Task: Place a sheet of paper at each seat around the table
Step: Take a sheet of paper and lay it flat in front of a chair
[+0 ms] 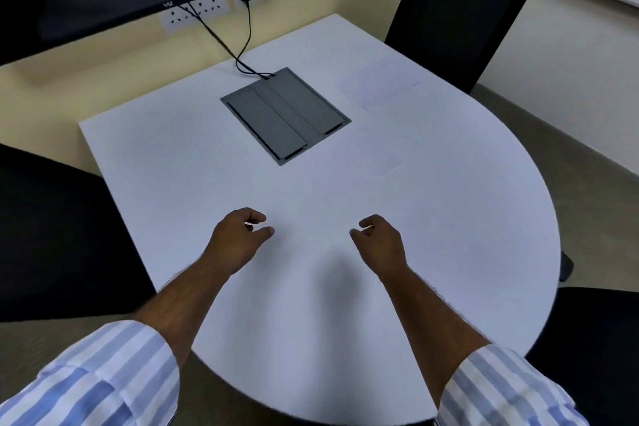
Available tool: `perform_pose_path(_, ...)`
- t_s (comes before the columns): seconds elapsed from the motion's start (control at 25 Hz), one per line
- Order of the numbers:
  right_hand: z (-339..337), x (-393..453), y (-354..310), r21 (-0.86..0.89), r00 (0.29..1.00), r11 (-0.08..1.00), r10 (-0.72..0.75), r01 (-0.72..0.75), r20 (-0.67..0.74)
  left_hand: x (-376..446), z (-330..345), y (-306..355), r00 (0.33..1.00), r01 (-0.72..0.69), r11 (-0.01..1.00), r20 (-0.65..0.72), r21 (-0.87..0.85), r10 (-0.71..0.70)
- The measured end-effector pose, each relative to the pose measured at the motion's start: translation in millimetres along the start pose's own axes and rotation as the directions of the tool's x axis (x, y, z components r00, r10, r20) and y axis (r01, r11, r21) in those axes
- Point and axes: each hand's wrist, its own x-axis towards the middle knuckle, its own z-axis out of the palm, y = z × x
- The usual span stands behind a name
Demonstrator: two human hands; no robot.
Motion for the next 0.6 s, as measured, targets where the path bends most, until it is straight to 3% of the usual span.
perform_pose_path(0.32, 23, 151, 2, 0.002, 0.996, 1.000, -0.013, 0.013, -0.090, 148, 59, 27, 0.998, -0.003, 0.990, 0.056, 0.142, -0.005)
perform_pose_path(0.6, 36, 256, 20, -0.277, 0.977, 0.959, -0.003, -0.057, -0.214, 254, 123, 22, 0.997, -0.004, 0.965, 0.071, 0.262, -0.015)
